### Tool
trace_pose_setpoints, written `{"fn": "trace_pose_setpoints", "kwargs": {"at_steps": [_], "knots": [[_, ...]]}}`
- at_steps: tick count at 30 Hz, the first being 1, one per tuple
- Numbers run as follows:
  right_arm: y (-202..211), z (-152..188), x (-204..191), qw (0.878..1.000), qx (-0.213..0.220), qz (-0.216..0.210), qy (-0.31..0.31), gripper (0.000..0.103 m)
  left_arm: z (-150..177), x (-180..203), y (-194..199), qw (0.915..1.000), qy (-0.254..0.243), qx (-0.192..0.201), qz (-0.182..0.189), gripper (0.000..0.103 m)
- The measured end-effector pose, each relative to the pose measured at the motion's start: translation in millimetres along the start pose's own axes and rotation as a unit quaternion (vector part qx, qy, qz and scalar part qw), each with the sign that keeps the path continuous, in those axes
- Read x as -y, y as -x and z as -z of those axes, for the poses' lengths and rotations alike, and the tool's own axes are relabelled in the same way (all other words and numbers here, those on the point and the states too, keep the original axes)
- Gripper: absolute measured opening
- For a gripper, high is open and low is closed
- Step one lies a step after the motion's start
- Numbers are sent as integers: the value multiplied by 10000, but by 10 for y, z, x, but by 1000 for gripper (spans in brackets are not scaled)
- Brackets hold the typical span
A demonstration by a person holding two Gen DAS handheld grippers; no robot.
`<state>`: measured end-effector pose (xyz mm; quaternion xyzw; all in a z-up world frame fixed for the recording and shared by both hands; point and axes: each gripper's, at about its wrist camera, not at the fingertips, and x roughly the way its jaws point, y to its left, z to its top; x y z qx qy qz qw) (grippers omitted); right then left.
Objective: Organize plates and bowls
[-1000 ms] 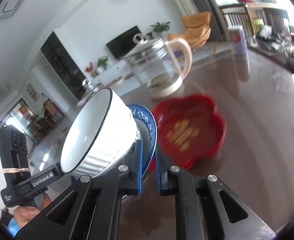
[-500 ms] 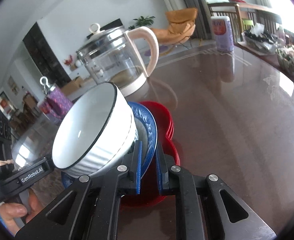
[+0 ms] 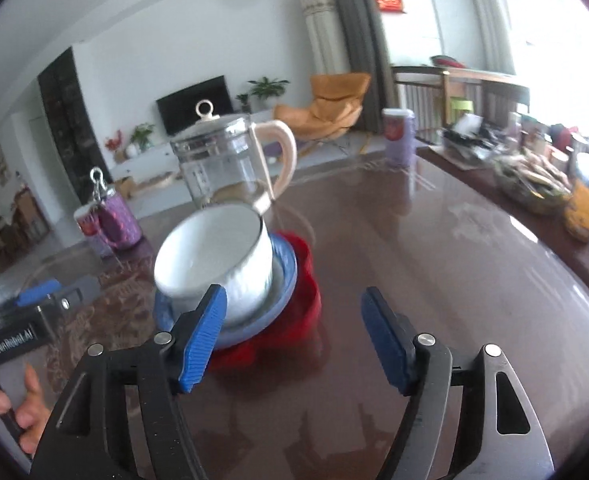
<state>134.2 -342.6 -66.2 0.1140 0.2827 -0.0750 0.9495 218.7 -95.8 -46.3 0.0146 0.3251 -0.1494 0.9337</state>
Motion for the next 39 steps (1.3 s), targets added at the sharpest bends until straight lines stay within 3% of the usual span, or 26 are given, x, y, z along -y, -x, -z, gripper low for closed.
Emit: {"fn": "trace_pose_setpoints", "kwargs": {"at_steps": [7, 12, 18, 22, 26, 39], "knots": [[68, 525, 59, 9972, -610, 380, -190, 73, 476, 148, 150, 9987, -137, -440, -219, 99], [-25, 722, 80, 9927, -1057, 570, -122, 73, 762, 186, -51, 9951, -222, -880, -392, 99], [-114, 877, 27, 9871, -1373, 820, 63, 74, 985, 108, -418, 9900, -230, -1386, -158, 99], [-166, 911, -1, 9857, -1442, 865, 104, 76, 1028, 35, -472, 9900, 39, -1412, -22, 99], [-204, 894, -13, 9850, -1489, 857, 143, 77, 1054, 108, -541, 9877, -255, -1524, -218, 103], [-255, 950, -144, 9838, -1472, 930, 426, 87, 1035, 64, -558, 9826, -327, -1827, -67, 103]]}}
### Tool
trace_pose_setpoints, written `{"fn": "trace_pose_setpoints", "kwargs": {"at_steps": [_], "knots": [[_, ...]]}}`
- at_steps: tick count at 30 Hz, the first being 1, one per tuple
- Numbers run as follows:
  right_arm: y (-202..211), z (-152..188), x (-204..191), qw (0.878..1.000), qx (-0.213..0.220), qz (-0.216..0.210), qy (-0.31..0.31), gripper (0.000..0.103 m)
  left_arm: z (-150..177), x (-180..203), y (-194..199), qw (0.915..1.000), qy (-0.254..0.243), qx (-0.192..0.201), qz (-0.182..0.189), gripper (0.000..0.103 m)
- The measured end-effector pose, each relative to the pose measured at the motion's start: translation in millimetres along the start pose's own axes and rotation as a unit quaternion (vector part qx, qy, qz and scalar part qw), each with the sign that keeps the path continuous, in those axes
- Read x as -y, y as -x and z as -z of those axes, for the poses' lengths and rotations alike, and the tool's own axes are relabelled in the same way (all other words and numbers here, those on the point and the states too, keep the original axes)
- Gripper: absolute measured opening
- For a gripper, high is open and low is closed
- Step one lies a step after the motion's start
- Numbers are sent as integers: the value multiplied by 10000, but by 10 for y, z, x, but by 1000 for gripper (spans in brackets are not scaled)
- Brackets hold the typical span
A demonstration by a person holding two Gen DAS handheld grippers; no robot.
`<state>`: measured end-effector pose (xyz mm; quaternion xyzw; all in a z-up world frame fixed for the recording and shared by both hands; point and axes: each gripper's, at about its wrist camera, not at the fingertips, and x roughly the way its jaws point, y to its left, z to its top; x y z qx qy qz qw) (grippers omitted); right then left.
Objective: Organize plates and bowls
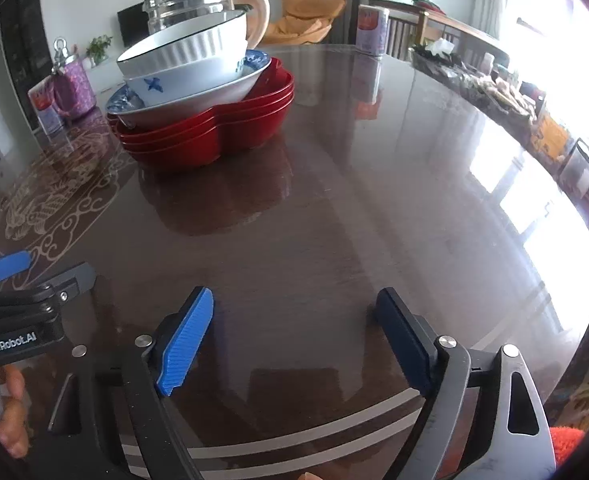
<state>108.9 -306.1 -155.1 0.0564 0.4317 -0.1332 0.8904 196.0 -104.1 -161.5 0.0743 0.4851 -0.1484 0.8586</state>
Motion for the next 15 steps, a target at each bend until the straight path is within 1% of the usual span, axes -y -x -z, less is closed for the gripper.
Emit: {"fn": "trace_pose_setpoints", "kwargs": {"at_steps": [3, 6, 8, 9, 10, 12, 15], "knots": [[-2, 7, 3, 10000, 5, -34, 43, 88, 8, 1, -3, 10000, -24, 27, -6, 103], [1, -2, 27, 9998, -59, -146, 117, 88, -15, 3, -15, 10000, -52, -81, 12, 103], [15, -27, 69, 9999, -130, -113, -1, 87, -18, 4, -5, 9997, -80, -236, 29, 103], [39, -36, 111, 9998, -84, -129, -138, 87, -2, 7, 19, 9996, -69, -271, 58, 103], [92, -46, 168, 9994, 43, -179, -287, 87, 25, 5, 84, 9997, -37, -199, 137, 103], [256, -82, 269, 9979, 377, -168, -507, 87, 72, 28, 282, 9997, -88, 133, 197, 103], [533, -142, 319, 9953, 789, -4, -556, 87, 91, 114, 693, 9955, -362, 873, 86, 103]]}}
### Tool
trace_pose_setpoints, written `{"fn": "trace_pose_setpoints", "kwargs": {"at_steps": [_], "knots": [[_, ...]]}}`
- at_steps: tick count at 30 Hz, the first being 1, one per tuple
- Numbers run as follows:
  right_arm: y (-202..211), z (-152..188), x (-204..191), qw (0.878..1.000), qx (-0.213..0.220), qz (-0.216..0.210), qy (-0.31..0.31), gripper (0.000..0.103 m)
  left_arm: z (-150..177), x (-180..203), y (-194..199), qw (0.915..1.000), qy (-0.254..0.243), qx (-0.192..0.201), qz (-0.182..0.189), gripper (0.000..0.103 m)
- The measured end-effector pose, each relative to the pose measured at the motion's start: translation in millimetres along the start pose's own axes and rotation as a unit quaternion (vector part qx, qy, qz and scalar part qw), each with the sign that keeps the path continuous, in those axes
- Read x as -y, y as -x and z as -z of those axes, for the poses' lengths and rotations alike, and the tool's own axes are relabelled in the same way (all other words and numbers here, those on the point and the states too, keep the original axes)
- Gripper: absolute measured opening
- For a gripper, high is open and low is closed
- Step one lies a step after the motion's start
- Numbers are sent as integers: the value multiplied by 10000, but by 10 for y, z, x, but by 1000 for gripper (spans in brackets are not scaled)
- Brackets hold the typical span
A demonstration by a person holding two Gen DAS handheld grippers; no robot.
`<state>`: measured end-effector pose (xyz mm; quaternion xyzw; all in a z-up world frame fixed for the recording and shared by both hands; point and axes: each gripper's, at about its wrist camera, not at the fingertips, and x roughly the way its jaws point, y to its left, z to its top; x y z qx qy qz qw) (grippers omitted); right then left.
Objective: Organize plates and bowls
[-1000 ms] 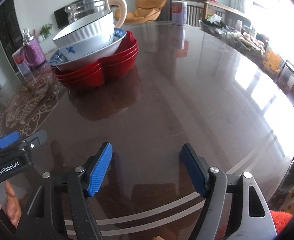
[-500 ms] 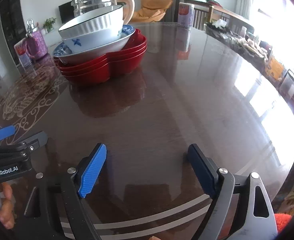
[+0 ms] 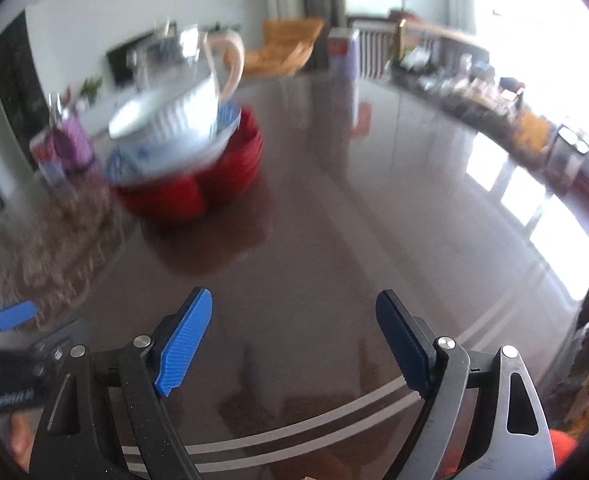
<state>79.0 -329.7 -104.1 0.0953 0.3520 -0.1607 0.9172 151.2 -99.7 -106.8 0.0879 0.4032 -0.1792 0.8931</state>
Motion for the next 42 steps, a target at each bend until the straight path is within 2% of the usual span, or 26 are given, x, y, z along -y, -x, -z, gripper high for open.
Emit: {"fn": "trace_pose_setpoints", "kwargs": {"at_steps": [1, 4, 6, 8, 10, 13, 16, 19, 24, 29, 34, 42], "knots": [[85, -37, -11, 9999, 106, 38, 19, 87, -49, 25, 173, 9994, -70, 323, -38, 103], [407, -180, -103, 9985, 513, 96, 167, 87, -189, -15, 498, 9963, 127, 844, 124, 103], [601, -267, -211, 9969, 678, 221, 346, 87, -285, -119, 634, 9926, 479, 965, 553, 103], [709, -316, -282, 9959, 681, 296, 514, 87, -349, -182, 673, 9916, 610, 879, 722, 103], [828, -336, -344, 9946, 797, 318, 586, 87, -374, -176, 719, 9946, 459, 829, 414, 103], [1005, -304, -366, 9925, 1101, 262, 462, 87, -333, -183, 844, 9944, 313, 1010, -47, 103], [1093, -272, -373, 9906, 1292, 183, 402, 87, -301, -188, 967, 9924, 367, 1168, -123, 103], [1163, -254, -368, 9882, 1471, 161, 388, 87, -299, -196, 1042, 9898, 409, 1304, -398, 103], [1116, -278, -420, 9914, 1221, 36, 459, 87, -296, -180, 1068, 9907, 383, 1233, -419, 103], [1115, -263, -444, 9920, 1149, 59, 516, 87, -270, -181, 1070, 9923, 442, 1143, -150, 103], [1093, -246, -408, 9928, 1091, 106, 482, 87, -268, -206, 1115, 9918, 593, 1122, -115, 103], [1080, -241, -407, 9932, 1041, 74, 513, 87, -251, -182, 1146, 9902, 608, 1192, -392, 103]]}}
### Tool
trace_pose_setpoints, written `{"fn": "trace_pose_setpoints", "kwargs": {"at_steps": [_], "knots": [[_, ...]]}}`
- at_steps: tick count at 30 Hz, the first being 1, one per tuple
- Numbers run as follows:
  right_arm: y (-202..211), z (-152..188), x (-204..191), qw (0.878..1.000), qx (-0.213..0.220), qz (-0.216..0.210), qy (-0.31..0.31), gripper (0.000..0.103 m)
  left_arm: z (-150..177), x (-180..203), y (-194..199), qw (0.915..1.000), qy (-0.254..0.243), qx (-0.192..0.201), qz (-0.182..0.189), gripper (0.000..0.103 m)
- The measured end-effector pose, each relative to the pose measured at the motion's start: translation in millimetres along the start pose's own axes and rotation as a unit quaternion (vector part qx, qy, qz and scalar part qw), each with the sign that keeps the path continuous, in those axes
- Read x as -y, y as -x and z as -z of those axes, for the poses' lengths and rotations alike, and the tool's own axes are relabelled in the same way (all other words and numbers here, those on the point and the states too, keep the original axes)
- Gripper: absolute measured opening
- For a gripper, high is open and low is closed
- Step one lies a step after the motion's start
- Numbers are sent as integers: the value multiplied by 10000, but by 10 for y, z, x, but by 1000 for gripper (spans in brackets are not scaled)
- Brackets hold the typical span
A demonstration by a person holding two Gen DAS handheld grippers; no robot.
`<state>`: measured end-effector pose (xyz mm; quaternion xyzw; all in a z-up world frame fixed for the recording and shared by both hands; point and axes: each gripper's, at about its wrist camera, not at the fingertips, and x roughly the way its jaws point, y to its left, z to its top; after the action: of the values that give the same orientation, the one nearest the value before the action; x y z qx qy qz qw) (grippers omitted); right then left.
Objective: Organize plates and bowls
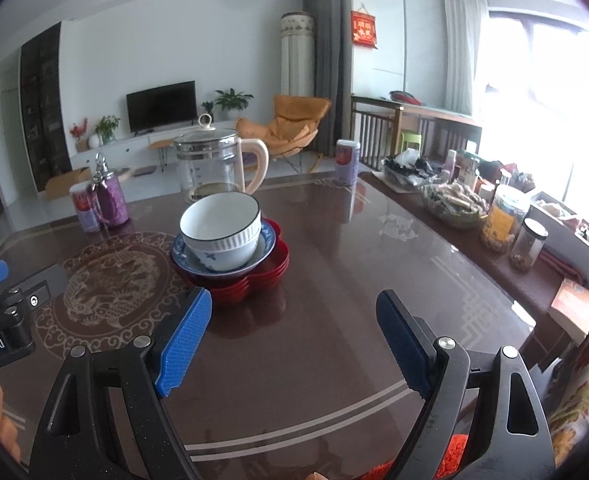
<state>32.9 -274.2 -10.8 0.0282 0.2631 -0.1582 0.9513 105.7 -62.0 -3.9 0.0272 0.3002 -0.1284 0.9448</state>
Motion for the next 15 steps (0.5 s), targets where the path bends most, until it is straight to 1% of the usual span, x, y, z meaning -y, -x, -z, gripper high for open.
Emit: {"fn": "trace_pose_setpoints", "kwargs": {"at_steps": [10, 15], "knots": [[-6, 19, -47, 9999, -31, -29, 101, 87, 14, 31, 0, 10000, -41, 20, 38, 103], [-25, 38, -42, 9999, -85, -50, 39, 87, 45, 69, -40, 9999, -64, -85, 122, 103]]}}
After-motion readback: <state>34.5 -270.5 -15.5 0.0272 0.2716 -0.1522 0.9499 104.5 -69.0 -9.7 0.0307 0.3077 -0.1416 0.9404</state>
